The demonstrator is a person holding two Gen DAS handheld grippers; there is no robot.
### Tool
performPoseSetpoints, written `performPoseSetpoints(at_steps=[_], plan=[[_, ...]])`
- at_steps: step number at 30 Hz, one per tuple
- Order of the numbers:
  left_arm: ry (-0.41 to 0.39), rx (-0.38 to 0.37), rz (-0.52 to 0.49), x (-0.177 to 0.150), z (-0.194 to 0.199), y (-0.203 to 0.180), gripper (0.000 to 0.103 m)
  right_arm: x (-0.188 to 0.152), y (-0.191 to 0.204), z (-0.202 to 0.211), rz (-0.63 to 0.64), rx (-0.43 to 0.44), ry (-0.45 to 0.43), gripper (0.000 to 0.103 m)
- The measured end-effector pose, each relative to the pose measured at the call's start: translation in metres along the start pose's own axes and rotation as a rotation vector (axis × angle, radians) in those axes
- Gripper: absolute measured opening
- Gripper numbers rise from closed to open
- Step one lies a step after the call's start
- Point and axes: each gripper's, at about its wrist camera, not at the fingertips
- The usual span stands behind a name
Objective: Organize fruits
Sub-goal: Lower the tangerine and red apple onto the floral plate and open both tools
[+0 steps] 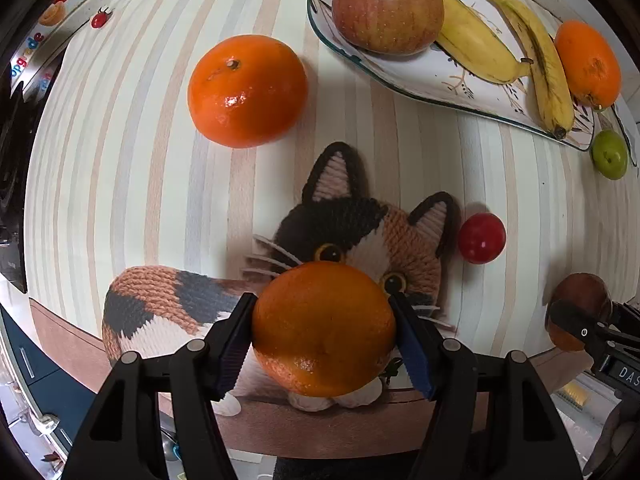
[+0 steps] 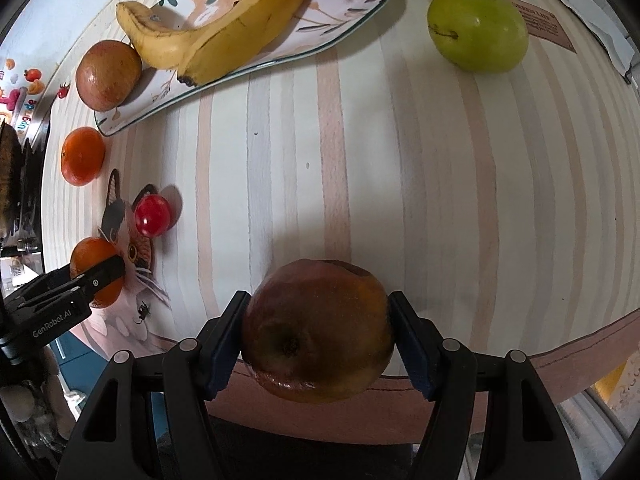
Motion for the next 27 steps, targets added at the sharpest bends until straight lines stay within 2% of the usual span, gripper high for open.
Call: performPoseSetpoints(at_steps=[8,15,22,27], plan=[[0.003,-0.005,0.011,0.005,0.002,0.004,0.064,-0.003,0.012,-0.003,0.047,-0.032,-0.015,0.071],[-0.022,-0.015,-0.008,0.003,0.015,0.004,0.064,-0.014,0.010,0.000,0.011,0.015,-0.057,0.070],[-0.101,-0.066,-0.029,0.018,0.059,-0.005,0.064,-0.004,0.015,0.026,0.003,0.088,-0.102,0.070],[-0.158,-0.148,-0.031,0.049,0.103,-0.008,0.064,0.026,0.028,0.063,0.025,0.150,-0.155,0.070]])
Point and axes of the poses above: each gripper's, at about its wrist camera, not at the fingertips, and z roughly against the way its jaws point, y to its left, x to its top, and after that the axes turned 3 degrees about -y, right-handed
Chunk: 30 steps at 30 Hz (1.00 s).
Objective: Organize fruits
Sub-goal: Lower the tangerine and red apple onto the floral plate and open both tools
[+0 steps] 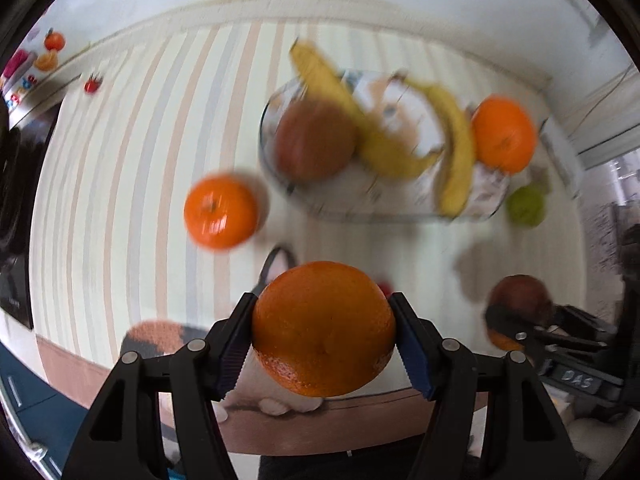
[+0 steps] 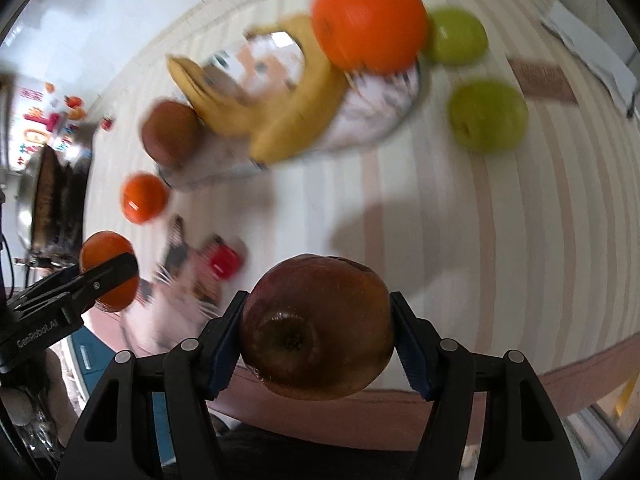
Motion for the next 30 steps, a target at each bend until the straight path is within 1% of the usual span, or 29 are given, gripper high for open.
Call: performPoseSetpoints(at_steps=[3,6,10,12,14,18,21,23,26,28,30], plan=[[-0.030,-0.032,-0.001,0.029,0.016,0.001,0.064,0.030,0.010,0.014,0.031,0.024,-0.036,0.070],[-0.045,-0.051,0.001,0.065,0.024,-0.002,0.064,0.062,0.022,0.023,0.073,0.040,-0.071,0.070],[-0.043,-0.052,-0.023,0.116,0.024,-0.008,0.064,0.104,0.041,0.026,0.166,0.013,-0.111,0.070],[-0.019,-0.056,-0.036,0.141,0.013,-0.012,0.064,0.119,0.054,0.022,0.202,-0.008,-0.118,0.070],[0.023,-0.066,-0.049,0.166,-0.002,-0.017,0.064,0.134,0.061,0.016,0.231,-0.017,-0.117,0.070],[0.127,-0.079,-0.072,0.203,-0.041,-0.026,0.064,0.150,0.068,-0.004,0.266,-0.033,-0.095,0.070],[0.196,-0.104,-0.082,0.214,-0.064,-0.033,0.064,0.156,0.071,-0.021,0.267,-0.034,-0.075,0.070],[0.230,-0.111,-0.103,0.214,-0.075,-0.038,0.064,0.158,0.072,-0.032,0.257,-0.039,-0.062,0.070],[0.282,-0.120,-0.111,0.219,-0.089,-0.036,0.064,0.160,0.068,-0.046,0.221,-0.034,-0.051,0.070],[0.310,-0.127,-0.119,0.218,-0.096,-0.034,0.064,0.160,0.063,-0.051,0.199,-0.033,-0.057,0.070],[0.340,-0.138,-0.122,0.217,-0.103,-0.032,0.064,0.159,0.065,-0.052,0.205,-0.042,-0.080,0.070]])
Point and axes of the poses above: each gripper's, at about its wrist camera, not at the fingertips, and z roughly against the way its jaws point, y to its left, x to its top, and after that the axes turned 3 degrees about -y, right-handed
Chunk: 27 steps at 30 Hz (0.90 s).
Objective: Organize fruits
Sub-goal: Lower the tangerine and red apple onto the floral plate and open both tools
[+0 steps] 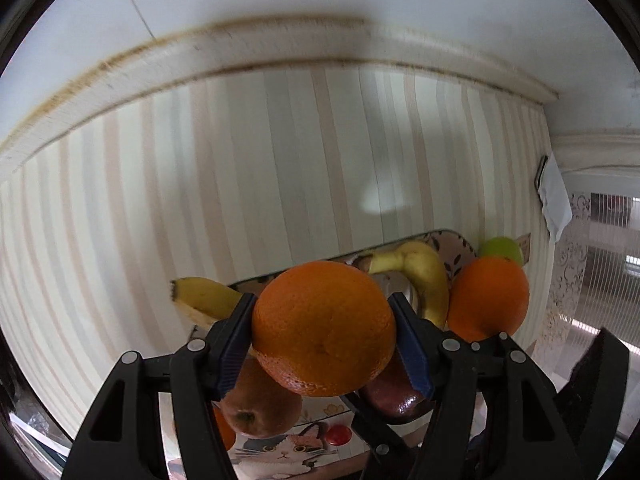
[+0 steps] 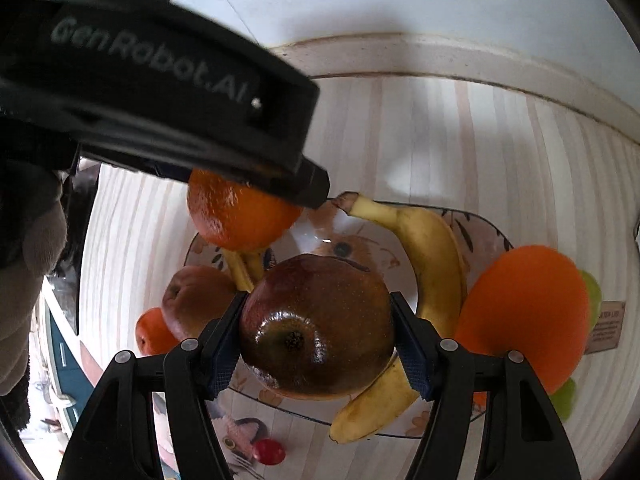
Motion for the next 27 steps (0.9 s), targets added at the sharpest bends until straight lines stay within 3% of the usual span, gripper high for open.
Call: performPoseSetpoints(at_steps=[8,15,19,27], plan=[[0.025,0.010,0.006,-0.001,-0.007,0.005,0.064,-0.001,-0.001,-0.006,-0.035,-0.031,-0.020,0.072],[0.018,0.005,0.036,-0.003,-0.008,0.004,0.065,0.001,-0.004,-0.011,-0.065,-0.054,0.018,0.073],[0.015,0.005,0.035,-0.004,-0.009,0.003,0.066,0.001,-0.009,-0.008,-0.088,-0.042,0.010,0.080],[-0.007,0.004,0.050,-0.010,-0.004,0.004,0.066,-0.002,-0.021,0.007,-0.115,-0.028,-0.004,0.085]])
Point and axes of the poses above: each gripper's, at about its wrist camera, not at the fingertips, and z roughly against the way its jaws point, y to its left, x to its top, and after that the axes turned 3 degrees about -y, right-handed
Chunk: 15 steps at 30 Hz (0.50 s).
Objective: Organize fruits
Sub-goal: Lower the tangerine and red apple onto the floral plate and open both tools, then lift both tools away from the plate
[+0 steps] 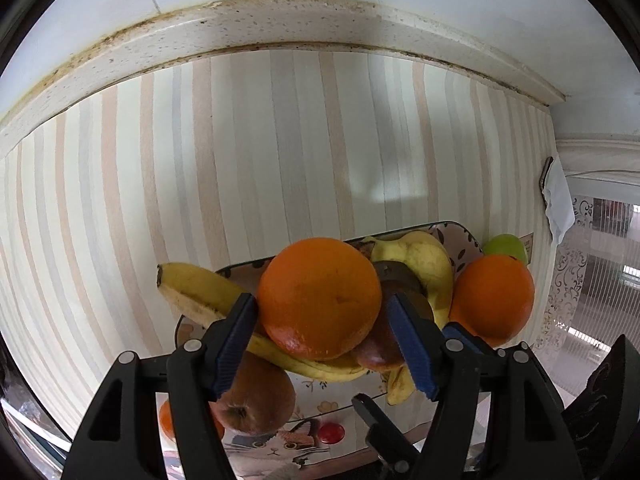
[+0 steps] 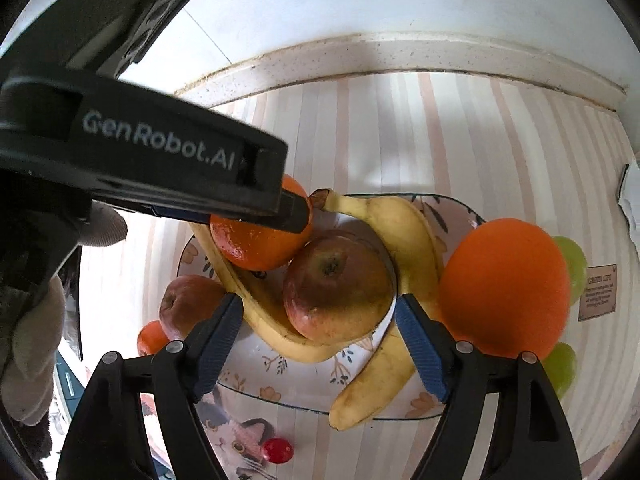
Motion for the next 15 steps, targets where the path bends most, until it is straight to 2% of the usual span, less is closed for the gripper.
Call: performPoseSetpoints(at_steps=[3,11,15], plan=[[-0.038,0.008,0.010,-0.008,0.010,0.002,0.066,-0.005,0.001,0.011,-0.005,-0.004,-0.014,0.090],[-0.247,0.165,0.025,-0.061,0.052,0.010,0.067,-0.024,-0.016,0.052,0.002,-0.070,-0.056,0.095],[-0.317,0.185,0.055,-0.095,0.062,0.020,0.082,-0.041,-0.025,0.065,-0.022,-0.090,-0.058,0.096]])
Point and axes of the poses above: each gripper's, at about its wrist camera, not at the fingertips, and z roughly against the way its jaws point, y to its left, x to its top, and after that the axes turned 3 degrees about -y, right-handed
